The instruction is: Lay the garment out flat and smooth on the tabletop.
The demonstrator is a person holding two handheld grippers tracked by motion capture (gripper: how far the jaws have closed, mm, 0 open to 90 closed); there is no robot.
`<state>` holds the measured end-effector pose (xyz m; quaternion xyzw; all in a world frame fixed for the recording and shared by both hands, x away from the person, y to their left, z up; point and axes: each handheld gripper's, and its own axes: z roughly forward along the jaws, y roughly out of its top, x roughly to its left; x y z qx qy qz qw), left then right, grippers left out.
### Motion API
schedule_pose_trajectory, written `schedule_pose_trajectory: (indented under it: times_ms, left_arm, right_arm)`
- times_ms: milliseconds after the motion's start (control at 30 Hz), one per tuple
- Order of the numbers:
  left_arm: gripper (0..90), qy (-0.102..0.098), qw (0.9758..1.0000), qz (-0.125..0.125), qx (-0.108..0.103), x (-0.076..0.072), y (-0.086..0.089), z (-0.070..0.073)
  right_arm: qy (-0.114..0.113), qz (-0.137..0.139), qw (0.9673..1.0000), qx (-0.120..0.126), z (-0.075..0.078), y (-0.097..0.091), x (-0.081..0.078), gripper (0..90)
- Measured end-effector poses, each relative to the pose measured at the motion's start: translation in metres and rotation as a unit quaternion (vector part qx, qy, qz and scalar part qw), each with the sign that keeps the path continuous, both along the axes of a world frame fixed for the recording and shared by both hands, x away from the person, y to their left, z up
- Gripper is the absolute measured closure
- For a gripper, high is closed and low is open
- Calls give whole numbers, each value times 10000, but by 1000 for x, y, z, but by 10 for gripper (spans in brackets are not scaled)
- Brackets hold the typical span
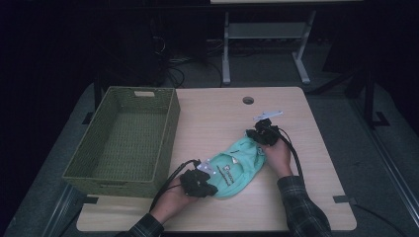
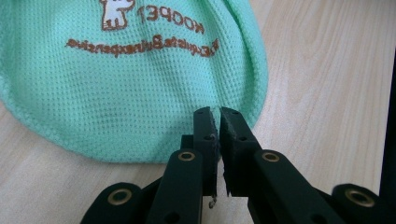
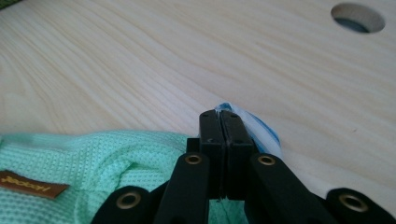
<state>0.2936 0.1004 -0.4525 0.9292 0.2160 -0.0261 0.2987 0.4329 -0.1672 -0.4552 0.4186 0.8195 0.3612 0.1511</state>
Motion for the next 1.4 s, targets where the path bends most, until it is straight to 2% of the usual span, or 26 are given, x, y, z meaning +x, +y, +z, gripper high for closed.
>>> schedule_pose_trajectory:
  times_ms: [100,167,200,233,400,567,700,833,1033,1100,1400]
  left_arm:
    - [847,3,10000,2,-7,0,0,0]
    - [847,4,10000,1,-8,0,0,0]
    - [847,5,10000,0,-8,0,0,0]
    - [847,5,10000,0,-8,0,0,0]
    - [847,9,10000,21,7,0,0,0]
    - [847,4,10000,13,-1,0,0,0]
    - [847,7,10000,13,-5,0,0,0]
    - [847,26,10000,32,-24,0,0,0]
    - [846,-5,10000,22,-25,0,0,0]
    - [846,39,10000,38,-37,0,0,0]
    - [843,28,10000,25,-33,0,0,0]
  right_arm:
    - [101,36,9999,36,-4,2,0,842]
    - [17,95,9999,87,-1,1,-2,769]
    - [-52,123,9998,136,2,0,-4,768]
    - [-13,126,9996,234,6,0,-6,767]
    - [-131,268,9989,365,23,-6,-17,822]
    - [-60,423,9984,379,31,-13,-33,888]
    - [-39,511,9977,440,31,-17,-46,896]
    - [-67,582,9977,354,29,-22,-59,897]
    - [-90,664,9970,381,32,-28,-78,898]
    - [-105,694,9968,386,32,-28,-87,898]
    - [62,892,9952,402,22,-26,-118,898]
